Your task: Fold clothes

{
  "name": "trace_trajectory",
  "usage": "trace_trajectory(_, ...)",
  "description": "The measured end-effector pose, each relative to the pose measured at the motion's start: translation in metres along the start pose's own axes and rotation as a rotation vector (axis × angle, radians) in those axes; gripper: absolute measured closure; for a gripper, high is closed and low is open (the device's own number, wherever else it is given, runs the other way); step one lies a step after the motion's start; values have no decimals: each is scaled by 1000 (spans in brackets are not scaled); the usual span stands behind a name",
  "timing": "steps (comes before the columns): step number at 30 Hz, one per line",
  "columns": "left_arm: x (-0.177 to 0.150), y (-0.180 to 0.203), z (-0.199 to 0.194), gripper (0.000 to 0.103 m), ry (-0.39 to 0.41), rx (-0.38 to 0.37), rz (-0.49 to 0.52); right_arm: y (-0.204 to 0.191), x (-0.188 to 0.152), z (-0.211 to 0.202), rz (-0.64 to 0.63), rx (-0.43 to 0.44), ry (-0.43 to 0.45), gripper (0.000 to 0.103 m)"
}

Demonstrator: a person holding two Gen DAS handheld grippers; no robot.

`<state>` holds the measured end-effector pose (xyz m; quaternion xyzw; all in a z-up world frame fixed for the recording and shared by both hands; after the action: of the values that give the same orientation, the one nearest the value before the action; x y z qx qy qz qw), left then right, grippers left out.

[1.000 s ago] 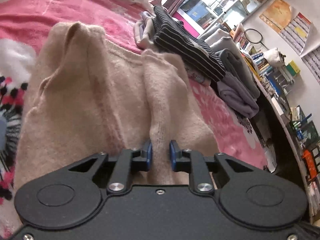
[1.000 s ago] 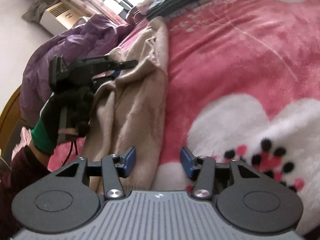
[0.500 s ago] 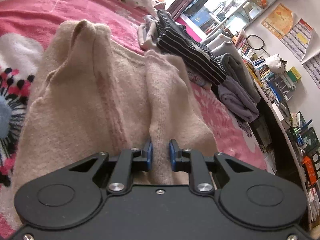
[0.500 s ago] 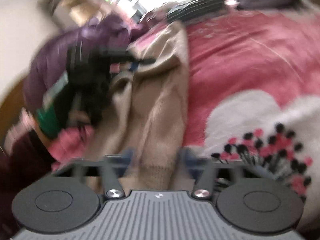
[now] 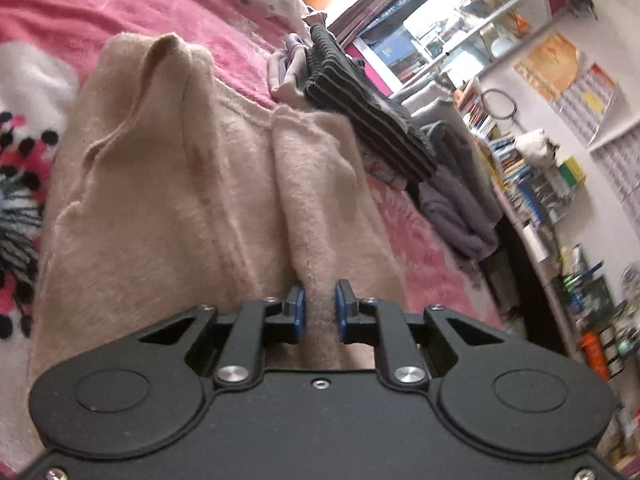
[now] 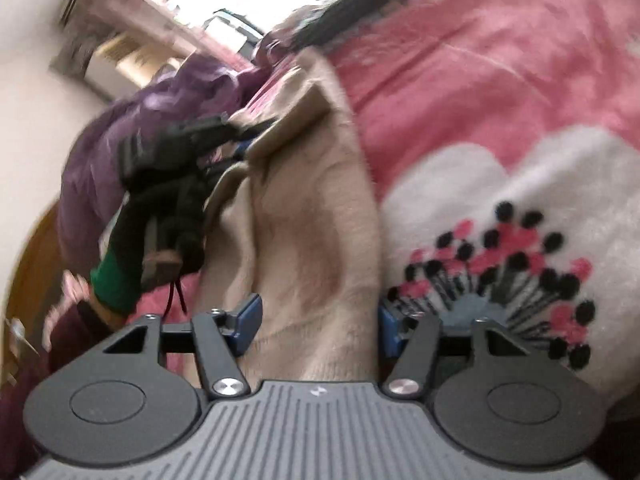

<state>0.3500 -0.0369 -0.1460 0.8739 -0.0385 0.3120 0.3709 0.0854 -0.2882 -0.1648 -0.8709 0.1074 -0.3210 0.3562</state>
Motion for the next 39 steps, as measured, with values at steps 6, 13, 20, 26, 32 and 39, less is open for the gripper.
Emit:
trace_trajectory(6, 0, 25, -48, 64, 85, 90, 184, 13, -2, -2, 112, 26, -4, 51)
trace_trajectory(13, -43, 23, -111, 54, 131, 254, 218, -2, 1, -24, 5, -129, 135, 57)
trace_trajectory(20, -106, 27, -133, 54, 64, 300, 214, -45, -3, -28, -260, -81, 202, 57)
trace_trajectory(26, -131, 32, -131, 54, 24, 304, 237, -66, -22, 13, -322, -22, 85, 55)
trace_trajectory(32, -140, 33, -136, 55, 54, 280, 257, -79, -30, 7, -438, -51, 87, 57)
trace_trajectory(39, -125, 84, -117, 55, 143, 165, 420, -73, -40, -3, -587, -149, 35, 55)
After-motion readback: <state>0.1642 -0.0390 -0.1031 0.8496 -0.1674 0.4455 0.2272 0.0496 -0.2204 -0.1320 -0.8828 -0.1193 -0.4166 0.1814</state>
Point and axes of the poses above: each gripper's, at about its wrist camera, not at the fingertips, and z roughly the way its jaws point, y to its right, x to its top, the point moved 3 cm from there along z, roughly the way its jaws point, and after that the axes turned 3 degrees about z, right-handed, at the moved point
